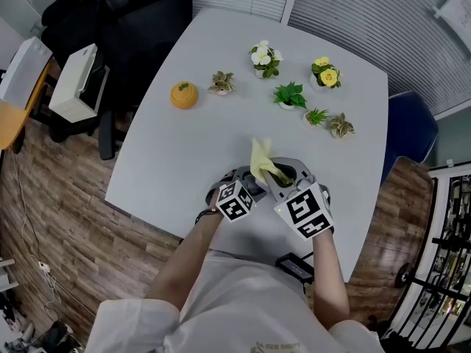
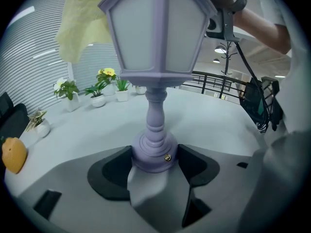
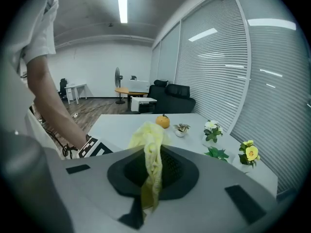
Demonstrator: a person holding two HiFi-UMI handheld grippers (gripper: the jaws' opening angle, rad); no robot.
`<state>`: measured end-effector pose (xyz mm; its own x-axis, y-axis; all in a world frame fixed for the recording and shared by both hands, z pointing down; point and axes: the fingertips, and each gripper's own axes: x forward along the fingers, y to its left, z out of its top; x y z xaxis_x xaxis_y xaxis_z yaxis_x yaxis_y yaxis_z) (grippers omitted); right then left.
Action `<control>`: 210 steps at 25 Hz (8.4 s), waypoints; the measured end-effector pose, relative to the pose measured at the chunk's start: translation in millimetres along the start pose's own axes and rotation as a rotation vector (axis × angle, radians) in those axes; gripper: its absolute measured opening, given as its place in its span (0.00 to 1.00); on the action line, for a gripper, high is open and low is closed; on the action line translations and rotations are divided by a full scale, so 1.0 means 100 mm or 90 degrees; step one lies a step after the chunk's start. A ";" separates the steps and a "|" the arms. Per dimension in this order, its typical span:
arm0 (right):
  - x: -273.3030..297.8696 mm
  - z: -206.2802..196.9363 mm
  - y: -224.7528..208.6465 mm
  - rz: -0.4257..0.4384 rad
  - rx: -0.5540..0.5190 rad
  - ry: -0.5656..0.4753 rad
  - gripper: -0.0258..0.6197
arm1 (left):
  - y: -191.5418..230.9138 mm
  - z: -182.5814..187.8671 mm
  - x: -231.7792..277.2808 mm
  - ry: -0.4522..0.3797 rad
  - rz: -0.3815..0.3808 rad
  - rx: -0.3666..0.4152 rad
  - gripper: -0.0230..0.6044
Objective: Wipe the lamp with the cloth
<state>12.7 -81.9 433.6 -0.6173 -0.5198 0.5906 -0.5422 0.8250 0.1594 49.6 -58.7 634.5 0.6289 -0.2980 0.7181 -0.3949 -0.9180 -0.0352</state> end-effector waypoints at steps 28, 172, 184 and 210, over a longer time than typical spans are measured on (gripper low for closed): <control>-0.28 -0.15 0.28 0.090 0.018 -0.072 0.08 | 0.00 0.00 0.00 0.003 -0.003 -0.003 0.52; 0.00 -1.10 -0.25 0.045 0.404 -0.138 0.08 | 0.00 0.00 0.00 0.003 -0.001 0.000 0.52; 0.21 -0.96 -0.48 0.070 0.446 -0.177 0.08 | -0.01 0.00 -0.01 0.002 -0.002 0.000 0.52; 0.21 -1.20 -0.28 0.090 0.526 -0.173 0.08 | 0.01 0.00 -0.01 0.002 -0.002 0.000 0.52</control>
<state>83.0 -89.1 536.7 -0.7674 -0.5459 0.3363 -0.6242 0.5158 -0.5868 49.1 -59.3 633.7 0.6276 -0.2944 0.7207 -0.3930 -0.9189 -0.0331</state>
